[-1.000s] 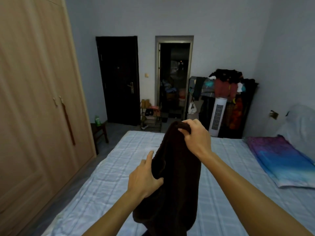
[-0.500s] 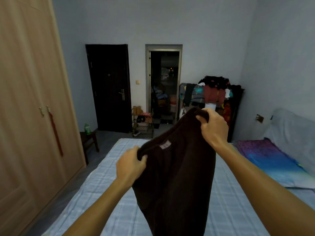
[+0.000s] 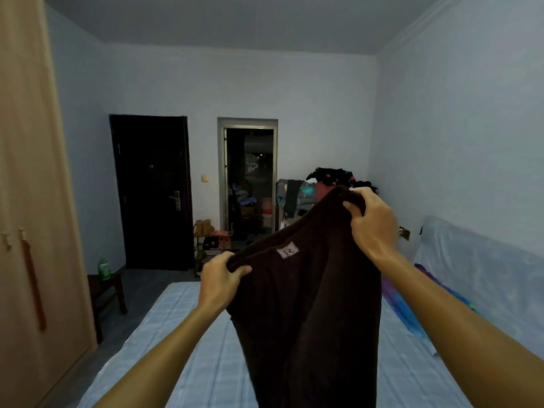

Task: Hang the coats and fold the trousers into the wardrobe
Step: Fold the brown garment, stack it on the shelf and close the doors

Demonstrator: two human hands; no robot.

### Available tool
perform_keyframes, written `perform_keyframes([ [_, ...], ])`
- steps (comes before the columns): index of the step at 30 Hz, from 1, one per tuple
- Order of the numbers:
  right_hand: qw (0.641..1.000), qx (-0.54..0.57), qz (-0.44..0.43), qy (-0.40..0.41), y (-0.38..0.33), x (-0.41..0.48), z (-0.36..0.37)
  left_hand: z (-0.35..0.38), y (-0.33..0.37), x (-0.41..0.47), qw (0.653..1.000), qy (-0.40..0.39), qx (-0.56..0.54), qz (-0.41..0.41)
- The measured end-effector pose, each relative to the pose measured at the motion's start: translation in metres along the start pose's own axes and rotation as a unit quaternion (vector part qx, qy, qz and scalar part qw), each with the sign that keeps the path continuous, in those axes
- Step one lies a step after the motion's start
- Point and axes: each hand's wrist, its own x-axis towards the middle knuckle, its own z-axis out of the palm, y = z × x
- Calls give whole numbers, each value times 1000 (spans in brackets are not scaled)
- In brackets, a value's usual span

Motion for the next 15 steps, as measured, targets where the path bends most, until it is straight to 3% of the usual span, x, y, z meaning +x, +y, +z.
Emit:
perform_keyframes([
  [6, 996, -71, 5, 44, 15, 37, -36, -27, 71, 65, 987, 120, -46, 92],
  [15, 992, -48, -16, 118, 4, 109, -56, -43, 150, 130, 955, 170, -46, 237],
])
